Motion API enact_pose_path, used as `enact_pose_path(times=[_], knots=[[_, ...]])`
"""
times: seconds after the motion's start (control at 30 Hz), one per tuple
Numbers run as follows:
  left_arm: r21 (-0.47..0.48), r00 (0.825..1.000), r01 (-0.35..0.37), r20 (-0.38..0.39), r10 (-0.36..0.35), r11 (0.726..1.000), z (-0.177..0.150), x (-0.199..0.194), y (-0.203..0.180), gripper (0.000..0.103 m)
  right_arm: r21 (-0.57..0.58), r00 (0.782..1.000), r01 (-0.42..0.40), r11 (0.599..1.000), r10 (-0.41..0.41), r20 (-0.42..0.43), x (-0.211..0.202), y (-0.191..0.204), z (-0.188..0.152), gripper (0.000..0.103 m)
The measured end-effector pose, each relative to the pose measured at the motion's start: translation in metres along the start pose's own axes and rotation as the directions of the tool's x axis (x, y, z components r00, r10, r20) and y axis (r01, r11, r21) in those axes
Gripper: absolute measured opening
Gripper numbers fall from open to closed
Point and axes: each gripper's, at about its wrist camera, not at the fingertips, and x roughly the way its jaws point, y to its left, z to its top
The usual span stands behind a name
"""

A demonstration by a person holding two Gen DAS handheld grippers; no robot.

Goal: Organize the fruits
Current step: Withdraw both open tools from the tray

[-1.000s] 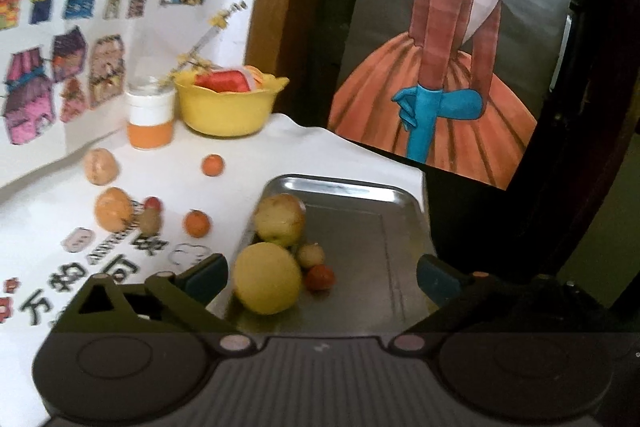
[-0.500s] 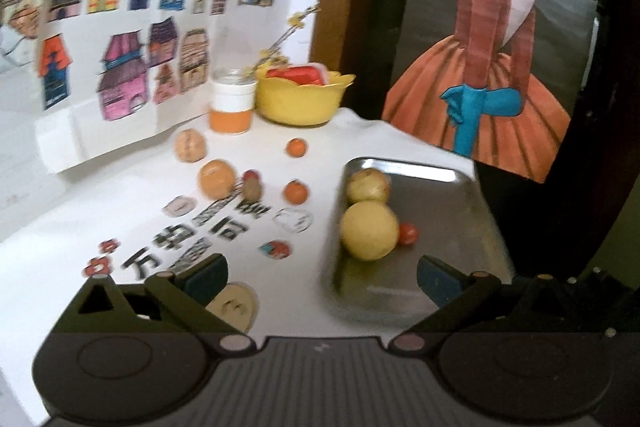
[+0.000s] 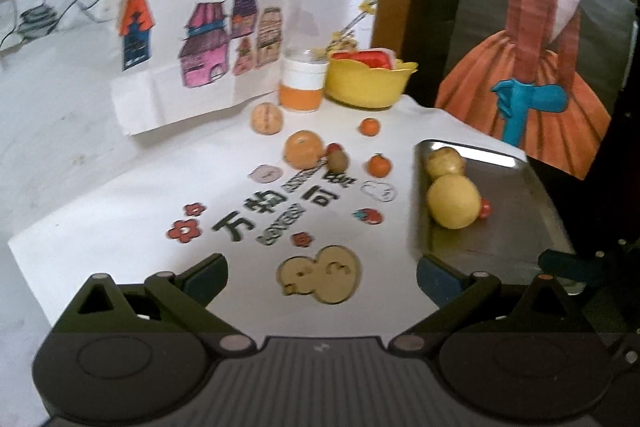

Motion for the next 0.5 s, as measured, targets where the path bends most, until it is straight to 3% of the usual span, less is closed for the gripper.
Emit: enact_pose_path(times=[0.5], knots=[[-0.053,0.997,-0.063,-0.042,0.061,0.997,0.033,0.033,0.028,0.102,-0.137,0.999,-0.005,0.991,0.011,0.043,0.041,-0.012,0.051,0.102]])
